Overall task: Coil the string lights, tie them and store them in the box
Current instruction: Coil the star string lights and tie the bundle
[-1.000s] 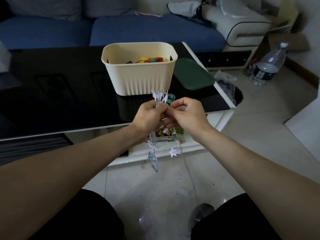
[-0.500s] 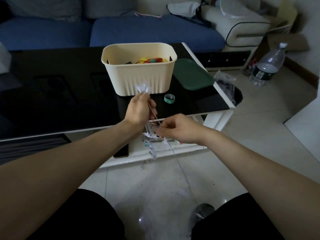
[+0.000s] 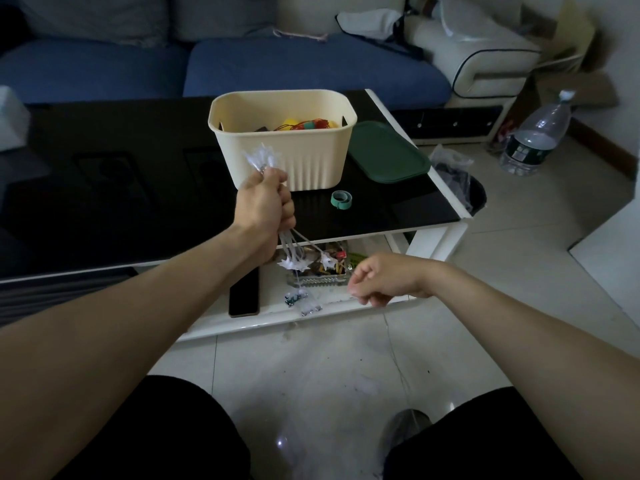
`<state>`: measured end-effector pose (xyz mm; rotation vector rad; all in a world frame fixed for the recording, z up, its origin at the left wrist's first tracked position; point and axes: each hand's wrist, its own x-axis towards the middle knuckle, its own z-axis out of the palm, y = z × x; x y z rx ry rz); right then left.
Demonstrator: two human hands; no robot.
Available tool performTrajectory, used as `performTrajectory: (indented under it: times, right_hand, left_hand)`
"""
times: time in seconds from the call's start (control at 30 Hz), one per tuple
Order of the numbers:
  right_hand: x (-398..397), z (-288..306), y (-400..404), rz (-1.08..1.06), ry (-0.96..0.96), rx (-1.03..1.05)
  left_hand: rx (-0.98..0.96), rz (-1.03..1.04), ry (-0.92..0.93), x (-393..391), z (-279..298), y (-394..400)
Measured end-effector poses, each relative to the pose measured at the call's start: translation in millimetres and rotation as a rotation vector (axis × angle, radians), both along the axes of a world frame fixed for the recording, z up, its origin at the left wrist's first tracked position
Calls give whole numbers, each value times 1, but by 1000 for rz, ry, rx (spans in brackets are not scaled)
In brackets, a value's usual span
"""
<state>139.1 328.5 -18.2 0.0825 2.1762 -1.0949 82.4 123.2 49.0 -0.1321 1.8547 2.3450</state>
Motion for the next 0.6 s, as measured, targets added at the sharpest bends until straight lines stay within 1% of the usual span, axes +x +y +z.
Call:
performTrajectory:
  times: [0.1,0.17,0.27,0.33,0.4,0.5,0.6]
  right_hand:
    - [1,-10,18,-29,-20,136]
    - [0,-16,28,-119,26,187]
    - [1,-18,36,-312,87,183]
    - [2,-17,42,-441,84,151]
    - [5,-14,46,-521,38,89]
    - [7,-9,46,-662,-26,-81]
    - [4,2,42,-908,19,-251]
  left_hand:
    - [-49,91,29,-4,0,-5]
    - [-74,107,18,-4,-2,-6]
    - [-62,82,-7,-3,-5,-4]
    - [10,45,-24,-3,-6,-4]
    - [68,20,-44,-4,-5,-5]
    - [99,41,-79,-4,-5,-6]
    - [111,64,-90,-4,-4,-7]
